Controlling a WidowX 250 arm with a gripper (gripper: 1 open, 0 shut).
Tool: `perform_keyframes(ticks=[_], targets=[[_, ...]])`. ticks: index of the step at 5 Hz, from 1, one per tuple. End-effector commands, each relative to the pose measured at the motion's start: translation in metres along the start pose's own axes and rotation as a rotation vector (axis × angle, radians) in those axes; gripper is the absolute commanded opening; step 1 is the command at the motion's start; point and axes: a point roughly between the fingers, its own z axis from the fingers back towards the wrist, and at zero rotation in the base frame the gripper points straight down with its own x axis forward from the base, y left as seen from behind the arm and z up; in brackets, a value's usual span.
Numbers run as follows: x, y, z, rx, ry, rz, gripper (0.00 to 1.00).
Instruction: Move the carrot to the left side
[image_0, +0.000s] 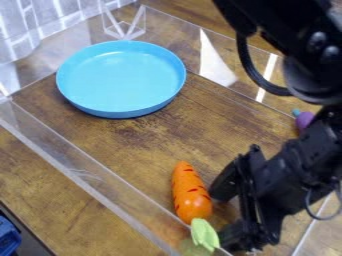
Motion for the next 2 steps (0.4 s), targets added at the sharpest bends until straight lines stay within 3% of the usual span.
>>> perform_keyframes(ticks=[1, 2], targets=[[-0.0079, 0.0045, 0.0075, 0.007, -0.023, 0.021, 1.00], [-0.0138, 0.0042, 0.0056, 0.002, -0.012, 0.026, 1.00]])
